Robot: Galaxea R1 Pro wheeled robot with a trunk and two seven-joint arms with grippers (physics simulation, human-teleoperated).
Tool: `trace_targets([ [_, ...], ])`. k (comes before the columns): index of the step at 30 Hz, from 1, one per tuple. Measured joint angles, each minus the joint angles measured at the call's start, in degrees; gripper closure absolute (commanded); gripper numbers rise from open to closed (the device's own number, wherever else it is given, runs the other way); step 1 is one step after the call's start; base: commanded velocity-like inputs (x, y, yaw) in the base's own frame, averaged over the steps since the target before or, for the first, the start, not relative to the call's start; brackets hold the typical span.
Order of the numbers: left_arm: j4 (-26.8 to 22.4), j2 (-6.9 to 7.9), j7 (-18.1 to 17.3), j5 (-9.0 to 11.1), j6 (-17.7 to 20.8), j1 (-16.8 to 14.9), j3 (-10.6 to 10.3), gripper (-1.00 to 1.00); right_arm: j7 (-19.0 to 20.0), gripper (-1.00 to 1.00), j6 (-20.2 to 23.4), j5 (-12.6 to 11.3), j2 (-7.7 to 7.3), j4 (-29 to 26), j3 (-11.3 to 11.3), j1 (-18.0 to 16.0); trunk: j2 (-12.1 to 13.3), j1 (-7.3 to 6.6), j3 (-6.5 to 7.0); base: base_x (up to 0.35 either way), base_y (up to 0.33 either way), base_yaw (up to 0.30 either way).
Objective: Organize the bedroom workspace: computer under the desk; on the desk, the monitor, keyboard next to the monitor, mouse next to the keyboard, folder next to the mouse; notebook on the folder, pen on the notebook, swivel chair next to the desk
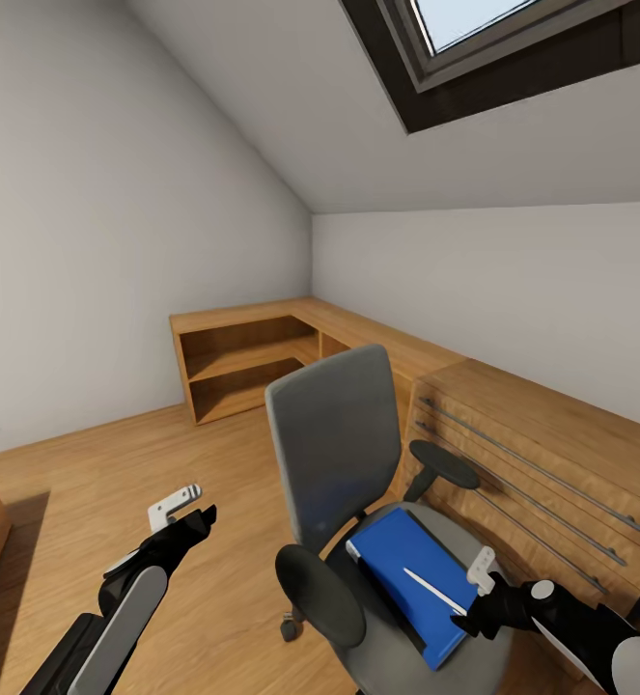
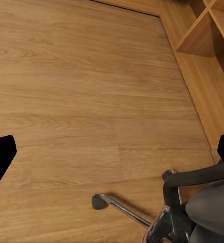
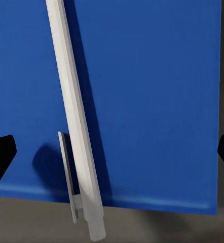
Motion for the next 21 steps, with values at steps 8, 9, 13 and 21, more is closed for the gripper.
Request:
trace_targets([
  [8, 0.00, -0.08, 0.02, 0.00, 0.00, 0.00, -0.01, -1.00, 0.00, -1.00, 0.00, 0.01, 0.00, -0.04, 0.00, 0.00, 0.00, 0.00, 0.00, 0.000, 0.000, 0.000],
  [9, 0.00, -0.08, 0.02, 0.00, 0.00, 0.00, -0.01, -1.00, 0.00, -1.00, 0.00, 0.01, 0.00, -0.04, 0.00, 0.00, 0.00, 0.00, 0.00, 0.000, 0.000, 0.000],
  [13, 0.00, -0.09, 0.06, 0.00, 0.00, 0.00, -0.01, -1.00, 0.00, -1.00, 0.00, 0.01, 0.00, -0.05, 0.00, 0.00, -0.39, 0.21, -0.17, 0.000, 0.000, 0.000],
  [21, -0.03, -0.09, 0.09, -0.01, 0.00, 0.02, -0.07, -1.00, -0.24, -1.00, -0.01, -0.36, 0.16, -0.13, -0.40, -0.20, -2.83, 1.52, -1.24, 0.000, 0.000, 0.000],
])
